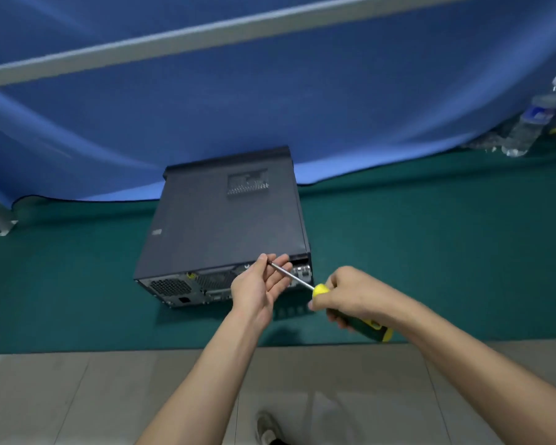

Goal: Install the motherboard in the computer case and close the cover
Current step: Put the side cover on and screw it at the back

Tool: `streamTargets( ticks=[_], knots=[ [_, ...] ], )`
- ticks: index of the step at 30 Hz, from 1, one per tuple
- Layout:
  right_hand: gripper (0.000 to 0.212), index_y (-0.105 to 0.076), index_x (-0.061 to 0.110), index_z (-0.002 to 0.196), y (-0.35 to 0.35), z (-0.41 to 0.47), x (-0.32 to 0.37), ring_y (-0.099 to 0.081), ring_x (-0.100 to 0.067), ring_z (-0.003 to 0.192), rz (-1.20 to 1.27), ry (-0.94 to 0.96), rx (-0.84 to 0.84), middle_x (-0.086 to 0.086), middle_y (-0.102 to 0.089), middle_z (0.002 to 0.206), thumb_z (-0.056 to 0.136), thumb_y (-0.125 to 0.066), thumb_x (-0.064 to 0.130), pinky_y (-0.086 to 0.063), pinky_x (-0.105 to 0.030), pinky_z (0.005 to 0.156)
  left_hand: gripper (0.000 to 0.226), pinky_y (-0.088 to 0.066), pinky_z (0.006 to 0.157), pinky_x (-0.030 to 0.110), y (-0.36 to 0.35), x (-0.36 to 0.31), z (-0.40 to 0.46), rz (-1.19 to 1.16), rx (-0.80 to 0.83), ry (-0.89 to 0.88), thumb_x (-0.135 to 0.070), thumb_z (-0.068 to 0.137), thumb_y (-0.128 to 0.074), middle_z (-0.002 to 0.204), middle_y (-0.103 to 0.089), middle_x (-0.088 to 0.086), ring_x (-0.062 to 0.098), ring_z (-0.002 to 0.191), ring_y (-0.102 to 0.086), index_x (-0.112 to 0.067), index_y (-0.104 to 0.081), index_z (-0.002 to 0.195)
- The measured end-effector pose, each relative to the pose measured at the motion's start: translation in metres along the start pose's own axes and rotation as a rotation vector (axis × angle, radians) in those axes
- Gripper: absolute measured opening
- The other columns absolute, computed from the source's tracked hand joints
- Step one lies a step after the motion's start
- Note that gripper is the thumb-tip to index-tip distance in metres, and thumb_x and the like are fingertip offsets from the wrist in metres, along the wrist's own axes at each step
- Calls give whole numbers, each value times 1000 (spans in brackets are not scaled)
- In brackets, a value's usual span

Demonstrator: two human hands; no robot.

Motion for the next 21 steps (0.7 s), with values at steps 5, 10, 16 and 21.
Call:
streamTargets(
  ticks=[5,10,16,21],
  knots=[
    [18,-59,3,76,-20,1,-33,-58,-14,43,333,-58,-16,-7,-64,59,90,-65,13,-44,-21,41,22,-55,49,24,-5,34,14,-9,9,104,-20,99,-47,67,-72,4,13,57,-69,-5,-60,88],
    [27,-59,11,76,-38,2,-56,-65,-18,51,247,-59,-145,-4,-71,69,94,-57,32,-50,-29,58,29,-54,55,23,-19,57,23,26,22,183,-23,101,-40,65,-70,-1,11,65,-64,-9,-61,87],
    [29,-59,13,78,-44,6,-61,-58,-12,42,274,-50,-287,-1,-70,68,96,-51,34,-49,-26,55,28,-52,52,21,-32,58,30,72,32,206,-20,101,-40,63,-69,-5,7,60,-61,-12,-63,87],
    [31,-61,10,85,-50,8,-60,-63,-18,53,301,-70,-312,-4,-70,73,96,-49,37,-53,-30,62,28,-51,53,21,-34,57,31,91,10,185,-18,101,-41,74,-66,-1,9,63,-58,-9,-63,87]
  ],
)
Point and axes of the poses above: each hand's wrist, its own z-axis towards the middle knuckle, its own y-axis out of the back of the hand, x = y × z, the point moved 6 cm from there along z, towards the middle knuckle
